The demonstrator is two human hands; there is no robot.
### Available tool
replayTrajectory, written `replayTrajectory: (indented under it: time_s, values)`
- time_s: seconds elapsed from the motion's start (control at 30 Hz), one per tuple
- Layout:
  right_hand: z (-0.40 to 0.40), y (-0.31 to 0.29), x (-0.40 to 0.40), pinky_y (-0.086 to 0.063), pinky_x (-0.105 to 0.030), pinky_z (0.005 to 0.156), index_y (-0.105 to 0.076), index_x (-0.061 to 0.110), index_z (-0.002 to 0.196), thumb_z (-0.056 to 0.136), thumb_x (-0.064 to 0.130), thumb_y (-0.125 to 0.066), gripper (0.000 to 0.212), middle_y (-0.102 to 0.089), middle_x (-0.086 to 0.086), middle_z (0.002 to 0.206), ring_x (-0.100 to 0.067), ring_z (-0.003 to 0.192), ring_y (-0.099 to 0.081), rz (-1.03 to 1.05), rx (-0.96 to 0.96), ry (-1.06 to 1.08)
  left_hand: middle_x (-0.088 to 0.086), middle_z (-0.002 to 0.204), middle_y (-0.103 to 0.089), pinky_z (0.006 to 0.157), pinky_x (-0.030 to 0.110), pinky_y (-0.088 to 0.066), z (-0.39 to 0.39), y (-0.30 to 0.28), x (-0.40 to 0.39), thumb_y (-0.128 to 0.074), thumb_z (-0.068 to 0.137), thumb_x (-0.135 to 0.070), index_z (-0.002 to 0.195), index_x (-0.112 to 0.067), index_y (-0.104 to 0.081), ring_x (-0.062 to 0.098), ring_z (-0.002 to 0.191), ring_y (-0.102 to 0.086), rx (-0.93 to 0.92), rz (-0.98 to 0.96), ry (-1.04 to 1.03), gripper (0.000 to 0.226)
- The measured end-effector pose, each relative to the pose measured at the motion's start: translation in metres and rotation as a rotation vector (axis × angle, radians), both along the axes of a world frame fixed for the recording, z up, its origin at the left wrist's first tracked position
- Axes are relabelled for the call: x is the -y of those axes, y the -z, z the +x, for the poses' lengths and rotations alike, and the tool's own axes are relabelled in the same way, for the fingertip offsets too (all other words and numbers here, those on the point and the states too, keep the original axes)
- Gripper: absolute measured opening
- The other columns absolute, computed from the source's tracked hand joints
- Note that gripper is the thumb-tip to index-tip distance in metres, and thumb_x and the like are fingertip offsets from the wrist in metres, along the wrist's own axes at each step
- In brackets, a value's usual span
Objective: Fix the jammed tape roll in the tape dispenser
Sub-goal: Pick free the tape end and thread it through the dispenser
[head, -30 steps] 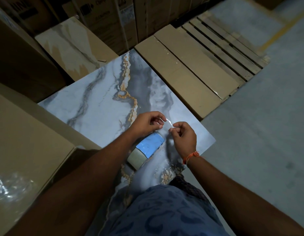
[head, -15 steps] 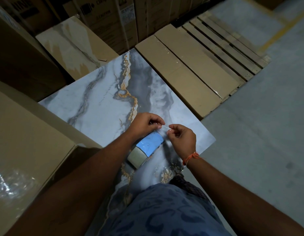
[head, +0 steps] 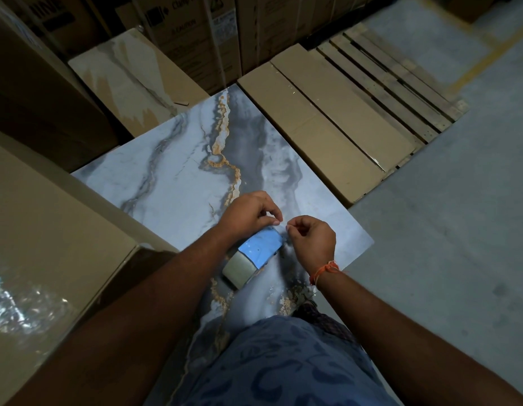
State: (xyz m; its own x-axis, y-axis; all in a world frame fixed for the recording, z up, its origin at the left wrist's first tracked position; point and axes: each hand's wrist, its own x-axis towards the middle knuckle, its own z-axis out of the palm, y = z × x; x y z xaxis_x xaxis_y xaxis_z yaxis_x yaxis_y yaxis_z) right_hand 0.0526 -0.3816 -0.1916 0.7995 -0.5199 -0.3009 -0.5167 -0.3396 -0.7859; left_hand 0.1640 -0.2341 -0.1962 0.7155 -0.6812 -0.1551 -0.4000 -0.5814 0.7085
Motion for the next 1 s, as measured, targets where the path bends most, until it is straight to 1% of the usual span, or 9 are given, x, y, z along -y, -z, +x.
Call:
replayTrajectory:
  time_s: [0.07, 0.2, 0.33, 0.43, 0.57, 0.67, 0.83, 0.93, 1.0]
  values:
    - [0.0, 0.002, -0.002, -0.042, -0.011, 0.064, -0.078, 0.018, 0.083, 0.085, 0.016, -0.073, 0.006, -0.073, -0.002, 0.085, -0.011, 0.077, -0.064, -0.04, -0.008, -0.005, -0.009, 0.099, -0.062, 0.077, 0.038, -0.057, 0.0, -0.003, -0.002, -0.08, 0.083, -0.027, 0.091, -0.028, -0.082, 0.012, 0.082, -0.066, 0.023, 0.02, 0.007, 0.008]
    - [-0.001, 0.006, -0.006, -0.032, 0.002, 0.065, -0.078, 0.023, 0.08, 0.08, 0.024, -0.079, 0.001, -0.063, -0.007, 0.104, -0.002, 0.084, -0.05, -0.101, -0.053, -0.022, -0.009, 0.102, -0.065, 0.082, 0.038, -0.056, 0.004, -0.005, -0.008, -0.082, 0.081, -0.026, 0.089, -0.026, -0.082, 0.012, 0.087, -0.067, 0.003, 0.052, 0.044, 0.008]
    - [-0.006, 0.013, -0.013, -0.04, -0.009, 0.063, -0.079, 0.024, 0.073, 0.079, 0.027, -0.079, 0.007, -0.069, -0.01, 0.096, -0.014, 0.084, -0.064, -0.051, -0.078, -0.072, -0.006, 0.097, -0.069, 0.079, 0.033, -0.056, 0.009, -0.003, -0.015, -0.083, 0.081, -0.024, 0.091, -0.025, -0.082, 0.013, 0.086, -0.068, -0.092, 0.11, 0.094, 0.011]
    - [-0.011, 0.015, -0.018, -0.047, -0.018, 0.063, -0.08, 0.022, 0.075, 0.081, 0.028, -0.078, 0.009, -0.072, -0.009, 0.089, -0.016, 0.076, -0.068, -0.006, -0.082, -0.091, -0.003, 0.09, -0.075, 0.076, 0.03, -0.055, 0.005, -0.001, -0.02, -0.074, 0.09, -0.029, 0.096, -0.024, -0.079, 0.013, 0.084, -0.07, -0.28, 0.116, -0.031, 0.01]
    - [-0.015, 0.004, -0.018, -0.043, -0.015, 0.059, -0.082, 0.012, 0.085, 0.088, 0.021, -0.073, 0.012, -0.076, -0.002, 0.078, -0.012, 0.068, -0.067, 0.085, -0.068, -0.098, 0.007, 0.087, -0.068, 0.064, 0.031, -0.051, -0.001, -0.006, -0.019, -0.059, 0.101, -0.032, 0.104, -0.014, -0.066, 0.023, 0.076, -0.062, -0.645, 0.128, -0.239, 0.019]
    - [-0.016, 0.001, -0.018, -0.043, -0.016, 0.058, -0.082, 0.012, 0.085, 0.089, 0.02, -0.071, 0.013, -0.073, 0.001, 0.072, -0.006, 0.061, -0.062, 0.147, -0.08, -0.094, 0.014, 0.094, -0.066, 0.068, 0.04, -0.047, -0.003, -0.007, -0.019, -0.058, 0.1, -0.038, 0.105, -0.017, -0.064, 0.027, 0.08, -0.059, -0.781, 0.164, -0.259, 0.022]
    - [-0.017, 0.004, -0.02, -0.054, -0.028, 0.066, -0.08, 0.014, 0.083, 0.089, 0.023, -0.07, 0.015, -0.075, -0.001, 0.077, -0.011, 0.067, -0.064, 0.233, -0.105, -0.059, 0.016, 0.097, -0.07, 0.085, 0.045, -0.059, -0.007, -0.01, -0.007, -0.067, 0.094, -0.012, 0.096, -0.011, -0.07, 0.027, 0.085, -0.068, -0.787, 0.081, -0.354, 0.004]
    - [-0.021, 0.003, -0.022, -0.055, -0.032, 0.068, -0.08, 0.015, 0.083, 0.09, 0.024, -0.07, 0.016, -0.075, -0.002, 0.076, -0.013, 0.066, -0.064, 0.303, -0.095, -0.028, 0.016, 0.091, -0.071, 0.087, 0.045, -0.061, -0.012, -0.007, -0.005, -0.07, 0.087, 0.0, 0.084, -0.009, -0.073, 0.027, 0.083, -0.069, -0.727, 0.085, -0.362, 0.01]
    - [-0.022, 0.003, -0.024, -0.058, -0.036, 0.073, -0.08, 0.014, 0.082, 0.09, 0.024, -0.069, 0.017, -0.076, -0.003, 0.08, -0.018, 0.074, -0.068, 0.375, -0.097, 0.015, 0.016, 0.09, -0.072, 0.087, 0.046, -0.062, -0.014, -0.005, -0.005, -0.071, 0.084, 0.001, 0.081, -0.009, -0.074, 0.028, 0.082, -0.07, -0.707, 0.084, -0.386, 0.011]
